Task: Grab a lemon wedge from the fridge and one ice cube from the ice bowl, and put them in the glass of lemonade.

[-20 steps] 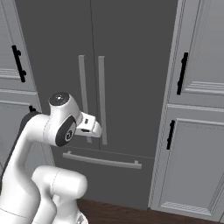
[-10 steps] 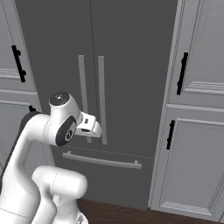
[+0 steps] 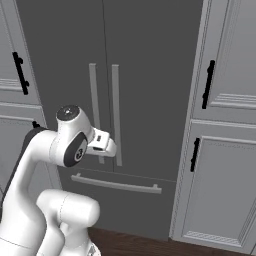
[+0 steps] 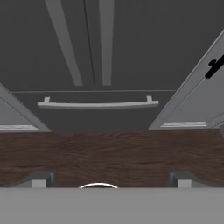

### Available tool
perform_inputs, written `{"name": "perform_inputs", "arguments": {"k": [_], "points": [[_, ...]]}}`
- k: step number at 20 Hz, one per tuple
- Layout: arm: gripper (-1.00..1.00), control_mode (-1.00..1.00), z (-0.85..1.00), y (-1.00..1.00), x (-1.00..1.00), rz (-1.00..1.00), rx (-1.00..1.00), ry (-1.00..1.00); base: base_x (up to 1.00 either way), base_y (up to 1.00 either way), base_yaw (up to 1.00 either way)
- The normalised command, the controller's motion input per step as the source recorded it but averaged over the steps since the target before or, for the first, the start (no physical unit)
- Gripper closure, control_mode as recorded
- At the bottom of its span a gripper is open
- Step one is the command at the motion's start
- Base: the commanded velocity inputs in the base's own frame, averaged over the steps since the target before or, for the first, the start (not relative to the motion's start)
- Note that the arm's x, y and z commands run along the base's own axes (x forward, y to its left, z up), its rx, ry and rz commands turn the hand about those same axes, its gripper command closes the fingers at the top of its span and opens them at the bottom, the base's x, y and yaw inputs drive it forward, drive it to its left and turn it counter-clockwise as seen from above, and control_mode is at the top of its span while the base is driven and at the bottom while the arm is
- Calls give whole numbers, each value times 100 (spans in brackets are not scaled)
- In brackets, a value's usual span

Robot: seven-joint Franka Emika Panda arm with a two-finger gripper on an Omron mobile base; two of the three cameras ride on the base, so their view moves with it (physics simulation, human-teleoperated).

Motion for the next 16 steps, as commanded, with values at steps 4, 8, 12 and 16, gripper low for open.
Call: {"name": "perform_inputs", "arguments": {"k": [4,8,12,16], "points": [[-100,-100,2,-7,0,0,6,-20,0,0,0],[-100,-100,18,0,0,0,12,-39,0,0,0],[-100,-100,19,8,37,-12,10,-28,0,0,0],[-100,-100,51,24,94,-15,4,0,0,0,0]]}}
